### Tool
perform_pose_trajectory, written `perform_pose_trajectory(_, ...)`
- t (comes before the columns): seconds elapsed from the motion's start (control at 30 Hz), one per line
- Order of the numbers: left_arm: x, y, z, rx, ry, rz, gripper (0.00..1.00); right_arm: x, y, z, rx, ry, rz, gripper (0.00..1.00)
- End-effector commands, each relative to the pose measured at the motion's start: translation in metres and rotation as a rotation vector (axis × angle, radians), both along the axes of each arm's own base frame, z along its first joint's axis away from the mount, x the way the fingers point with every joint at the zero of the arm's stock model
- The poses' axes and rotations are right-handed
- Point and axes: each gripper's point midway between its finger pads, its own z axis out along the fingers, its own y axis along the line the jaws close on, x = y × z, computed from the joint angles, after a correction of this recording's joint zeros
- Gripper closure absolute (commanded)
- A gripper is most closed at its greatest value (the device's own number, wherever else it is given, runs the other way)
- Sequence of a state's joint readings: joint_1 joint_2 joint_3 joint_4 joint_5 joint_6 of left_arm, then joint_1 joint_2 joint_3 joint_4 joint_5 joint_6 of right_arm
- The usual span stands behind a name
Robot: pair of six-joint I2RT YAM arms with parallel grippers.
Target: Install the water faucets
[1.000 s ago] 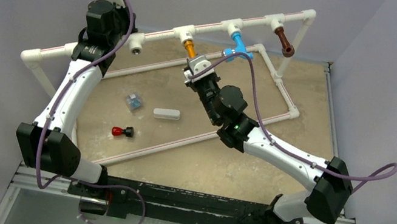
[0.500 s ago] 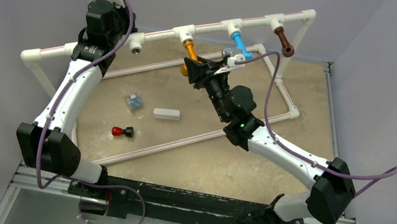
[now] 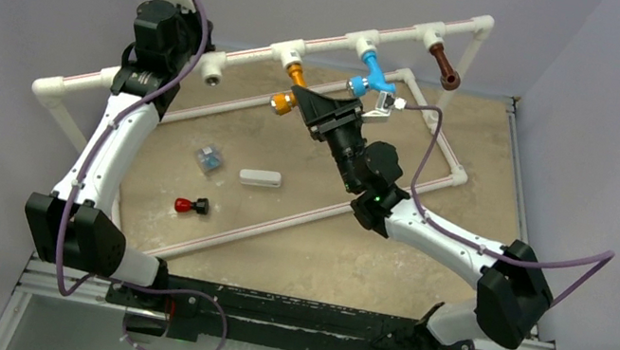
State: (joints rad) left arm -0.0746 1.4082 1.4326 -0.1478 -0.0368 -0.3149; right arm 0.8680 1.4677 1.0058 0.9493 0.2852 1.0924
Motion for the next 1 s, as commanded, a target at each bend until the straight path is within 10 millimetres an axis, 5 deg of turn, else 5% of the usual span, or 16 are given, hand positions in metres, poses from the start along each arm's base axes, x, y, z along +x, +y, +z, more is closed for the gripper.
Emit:
perform_pose_trajectory(0.0, -0.015, -0.007, -0.084, 0.013, 0.277, -0.027, 1.00, -0.029, -0.024, 0.085, 0.463, -0.010, 0.183, 1.00)
perform_pose_trajectory(0.27, -0.015, -0.007, -0.084, 0.013, 0.276, -0.027, 1.00, -0.032, -0.024, 0.082, 0.511, 0.028, 0.258, 0.98)
perform_pose_trajectory(0.37, -0.015, -0.007, -0.085, 0.014, 0.279, -0.026, 1.00, -0.032, -0.025, 0.080, 0.462, 0.010, 0.228, 0.74)
perform_pose_trajectory(0.53, -0.015, -0.007, -0.085, 0.013, 0.278, -0.026, 1.00, -0.032, -0.027, 0.072, 0.368, 0.000, 0.183, 0.51)
perform_pose_trajectory(0.97, -0.014, -0.008, -0.086, 0.010, 0.282, -0.029, 1.00, -0.031, -0.042, 0.046, 0.061, -0.041, 0.039, 0.25)
